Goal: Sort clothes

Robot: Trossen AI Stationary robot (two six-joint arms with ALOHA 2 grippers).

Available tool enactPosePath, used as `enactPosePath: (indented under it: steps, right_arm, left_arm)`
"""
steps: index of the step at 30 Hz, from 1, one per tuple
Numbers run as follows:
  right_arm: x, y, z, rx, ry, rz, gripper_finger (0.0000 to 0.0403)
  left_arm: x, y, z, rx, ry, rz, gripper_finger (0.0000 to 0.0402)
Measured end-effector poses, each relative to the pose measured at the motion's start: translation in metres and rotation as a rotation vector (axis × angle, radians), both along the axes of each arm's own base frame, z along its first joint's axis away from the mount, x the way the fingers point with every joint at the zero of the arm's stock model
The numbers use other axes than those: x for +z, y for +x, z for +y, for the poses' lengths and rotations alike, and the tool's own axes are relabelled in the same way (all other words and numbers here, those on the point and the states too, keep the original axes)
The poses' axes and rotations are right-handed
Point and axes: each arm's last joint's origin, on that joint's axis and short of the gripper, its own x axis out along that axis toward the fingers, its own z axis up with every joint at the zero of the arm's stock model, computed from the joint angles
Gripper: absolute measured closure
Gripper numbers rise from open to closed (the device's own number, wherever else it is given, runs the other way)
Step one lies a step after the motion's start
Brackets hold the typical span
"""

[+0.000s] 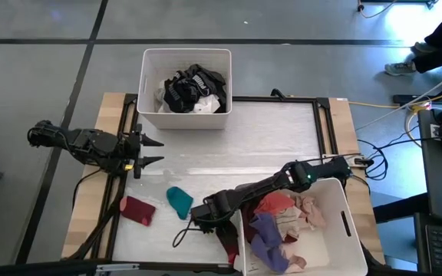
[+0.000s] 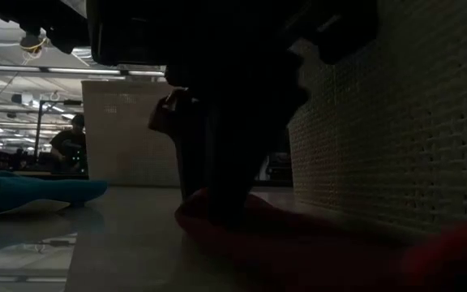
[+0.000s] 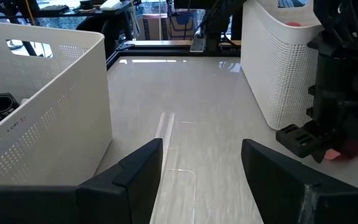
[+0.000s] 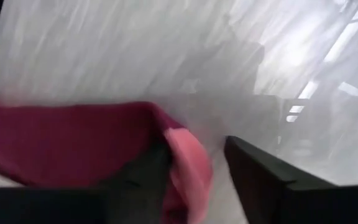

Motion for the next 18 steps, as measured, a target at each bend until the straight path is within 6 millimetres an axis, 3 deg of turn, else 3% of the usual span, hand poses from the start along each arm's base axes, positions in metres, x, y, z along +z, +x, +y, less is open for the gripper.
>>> enactPosePath:
  steps: [7,12,18]
  right_arm:
    - [0.009,0.004,0.004,-0.014,0.033,-0.049,0.0387]
    - [0.02,0.008,0.003,-0.057,-0.003,-0.108,0.0378]
    - [0.048,0.014,0.003,-0.076,-0.013,-0.245,0.0397]
  left_arm:
    - [0.0,0.0,0.0,0.0,-0.001,-0.001,0.0192]
    - [0.0,0.0,0.0,0.0,-0.001,-0.001,0.0192]
    - [0.0,0.0,0.0,0.0,-0.002,-0.002,0.0192]
